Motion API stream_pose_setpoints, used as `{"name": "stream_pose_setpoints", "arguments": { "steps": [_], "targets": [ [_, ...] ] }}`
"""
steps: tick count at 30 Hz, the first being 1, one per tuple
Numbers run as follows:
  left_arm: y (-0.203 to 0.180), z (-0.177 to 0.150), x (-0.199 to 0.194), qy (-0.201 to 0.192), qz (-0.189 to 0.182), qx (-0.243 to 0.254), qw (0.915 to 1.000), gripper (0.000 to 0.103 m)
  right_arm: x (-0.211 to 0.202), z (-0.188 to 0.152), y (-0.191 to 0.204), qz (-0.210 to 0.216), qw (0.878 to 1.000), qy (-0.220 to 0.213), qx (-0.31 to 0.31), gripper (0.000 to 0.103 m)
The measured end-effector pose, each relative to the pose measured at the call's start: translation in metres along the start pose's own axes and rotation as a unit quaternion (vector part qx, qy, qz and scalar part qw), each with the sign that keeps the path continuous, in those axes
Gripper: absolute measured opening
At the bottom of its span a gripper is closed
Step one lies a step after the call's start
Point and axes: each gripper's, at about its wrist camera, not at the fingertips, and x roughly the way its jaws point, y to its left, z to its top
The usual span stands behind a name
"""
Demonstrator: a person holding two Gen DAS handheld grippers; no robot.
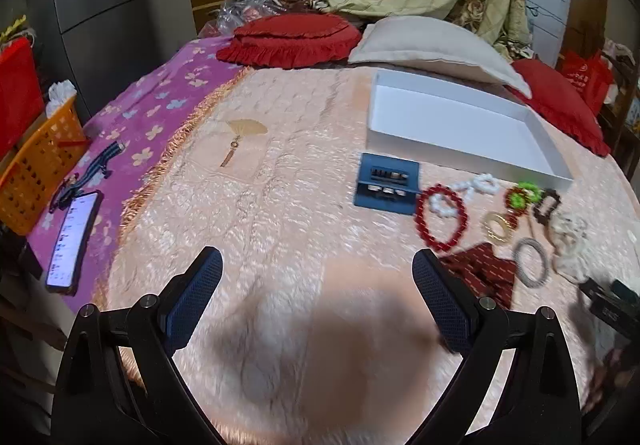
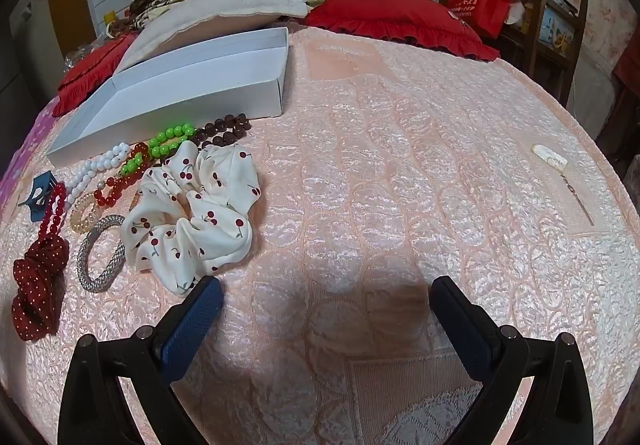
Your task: Organize jewelry
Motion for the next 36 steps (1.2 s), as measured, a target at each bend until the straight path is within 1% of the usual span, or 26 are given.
{"name": "stream_pose_setpoints", "arguments": {
  "steps": [1, 2, 4, 7, 8, 9, 10, 12, 13, 14, 15, 17, 19, 21, 22, 23, 24, 25, 26, 29, 33, 36],
  "targets": [
    [-0.004, -0.004, -0.011, -0.002, -0.001, 0.004, 1.0, 0.097, -0.003, -0.002, -0.001, -0.003, 1.0, -0.006, 0.002, 0.102],
    [-0.004, -0.004, -0.017, -0.002, -0.006, 0.007, 1.0, 0.097, -0.008, -0.003, -0.001, -0.013, 1.0, -0.019, 0.004, 0.097],
    [-0.006, -0.01, -0.029, -0.005, -0.016, 0.007, 0.9998, 0.097, -0.025, -0.008, 0.0, -0.031, 0.998, -0.048, 0.004, 0.096],
    [-0.001, -0.012, -0.043, -0.009, -0.031, 0.001, 0.9995, 0.097, -0.058, -0.011, 0.004, -0.043, 0.995, -0.094, 0.0, 0.096],
    [0.0, -0.013, -0.047, -0.009, -0.036, -0.001, 0.9993, 0.097, -0.072, -0.011, 0.006, -0.051, 0.992, -0.117, -0.002, 0.096],
    [-0.002, -0.019, -0.052, -0.013, -0.037, -0.001, 0.9992, 0.097, -0.096, -0.012, 0.005, -0.062, 0.988, -0.144, -0.002, 0.096],
    [-0.002, -0.021, -0.057, -0.018, -0.035, 0.001, 0.9992, 0.097, -0.112, -0.013, 0.007, -0.076, 0.982, -0.174, -0.003, 0.096],
    [-0.006, -0.024, -0.063, -0.03, -0.025, 0.015, 0.9991, 0.097, -0.136, -0.016, 0.009, -0.079, 0.971, -0.227, -0.004, 0.097],
    [-0.008, -0.025, -0.066, -0.035, -0.022, 0.025, 0.9988, 0.097, -0.143, -0.018, 0.009, -0.073, 0.967, -0.242, -0.003, 0.097],
    [-0.01, -0.027, -0.067, -0.037, -0.022, 0.032, 0.9985, 0.097, -0.142, -0.013, 0.014, -0.069, 0.967, -0.246, -0.002, 0.098],
    [-0.011, -0.028, -0.068, -0.037, -0.024, 0.037, 0.9983, 0.097, -0.142, -0.011, 0.015, -0.062, 0.968, -0.243, 0.0, 0.098],
    [-0.012, -0.032, -0.069, -0.036, -0.026, 0.038, 0.9983, 0.097, -0.137, -0.012, 0.015, -0.046, 0.975, -0.218, 0.004, 0.098],
    [-0.012, -0.037, -0.069, -0.033, -0.031, 0.038, 0.9983, 0.097, -0.13, -0.018, 0.012, -0.015, 0.982, -0.188, 0.01, 0.098],
    [-0.015, -0.042, -0.067, -0.023, -0.037, 0.044, 0.9981, 0.096, -0.12, -0.021, 0.011, 0.005, 0.987, -0.162, 0.014, 0.098],
    [-0.017, -0.045, -0.065, -0.02, -0.039, 0.048, 0.9979, 0.093, -0.115, -0.023, 0.011, 0.011, 0.989, -0.149, 0.013, 0.095],
    [-0.019, -0.047, -0.063, -0.018, -0.041, 0.053, 0.9976, 0.083, -0.109, -0.024, 0.011, 0.017, 0.991, -0.136, 0.011, 0.088],
    [-0.022, -0.048, -0.061, -0.014, -0.041, 0.056, 0.9975, 0.078, -0.106, -0.027, 0.012, 0.022, 0.992, -0.127, 0.009, 0.084],
    [-0.026, -0.05, -0.057, -0.005, -0.045, 0.061, 0.9971, 0.07, -0.1, -0.028, 0.011, 0.029, 0.993, -0.115, 0.009, 0.08],
    [-0.028, -0.051, -0.055, 0.0, -0.048, 0.061, 0.997, 0.068, -0.095, -0.029, 0.011, 0.037, 0.994, -0.104, 0.012, 0.077],
    [-0.032, -0.054, -0.053, 0.002, -0.051, 0.058, 0.997, 0.068, -0.09, -0.032, 0.01, 0.046, 0.994, -0.098, 0.016, 0.076],
    [-0.037, -0.057, -0.05, 0.007, -0.043, 0.067, 0.9968, 0.068, -0.092, -0.035, 0.013, 0.047, 0.993, -0.105, 0.014, 0.076],
    [-0.039, -0.058, -0.049, 0.011, -0.044, 0.069, 0.9966, 0.068, -0.096, -0.037, 0.016, 0.032, 0.992, -0.122, 0.01, 0.076]
  ]
}}
